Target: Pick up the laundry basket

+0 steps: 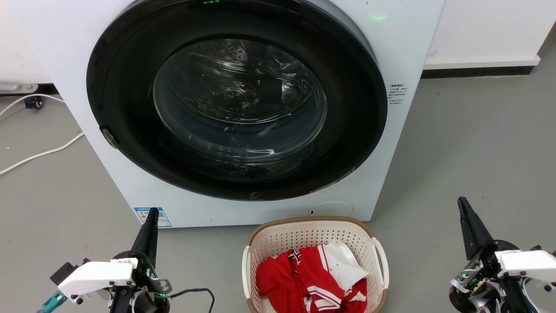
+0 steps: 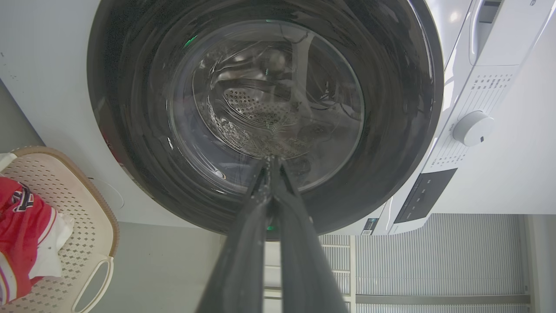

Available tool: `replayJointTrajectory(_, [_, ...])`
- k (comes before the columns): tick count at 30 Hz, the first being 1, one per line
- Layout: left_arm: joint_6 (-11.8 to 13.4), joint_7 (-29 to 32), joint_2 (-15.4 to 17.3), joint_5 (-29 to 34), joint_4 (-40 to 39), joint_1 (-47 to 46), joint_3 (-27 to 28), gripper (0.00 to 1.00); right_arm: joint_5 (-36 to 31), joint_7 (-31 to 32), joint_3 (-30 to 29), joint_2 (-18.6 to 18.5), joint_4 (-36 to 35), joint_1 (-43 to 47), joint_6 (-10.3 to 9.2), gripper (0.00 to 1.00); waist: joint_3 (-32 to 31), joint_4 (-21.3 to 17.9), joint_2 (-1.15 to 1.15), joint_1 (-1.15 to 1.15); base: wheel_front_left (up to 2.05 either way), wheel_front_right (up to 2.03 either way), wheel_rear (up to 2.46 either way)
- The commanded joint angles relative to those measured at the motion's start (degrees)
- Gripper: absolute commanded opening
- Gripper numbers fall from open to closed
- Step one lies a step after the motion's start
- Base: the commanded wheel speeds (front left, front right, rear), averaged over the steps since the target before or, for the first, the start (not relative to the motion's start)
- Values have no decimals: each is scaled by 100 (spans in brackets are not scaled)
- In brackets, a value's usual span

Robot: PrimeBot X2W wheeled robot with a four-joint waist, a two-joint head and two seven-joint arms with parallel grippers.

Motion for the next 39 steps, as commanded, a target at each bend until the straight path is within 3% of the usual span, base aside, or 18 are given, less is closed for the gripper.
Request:
replayJointTrajectory(1, [-25,14,13,0,-21,-47,14,0,23,7,-3,-19,-10,-59,-2,0,0,0,0,0,0,0,0])
replayJointTrajectory(30, [-25,14,13,0,-21,-47,13,0,23,7,-2,-19,-10,-59,-2,0,0,0,0,0,0,0,0])
replayJointTrajectory(31, [1,-4,-2,0,14,9,-4,100,-4,-4,3,2,13,9,0,100,0,0,0,0,0,0,0])
replayJointTrajectory(39, [7,-178,-15,189,-10,130,-80,100,-242,-178,11,9,79,132,-1,100,5,1,0,1,0,0,0])
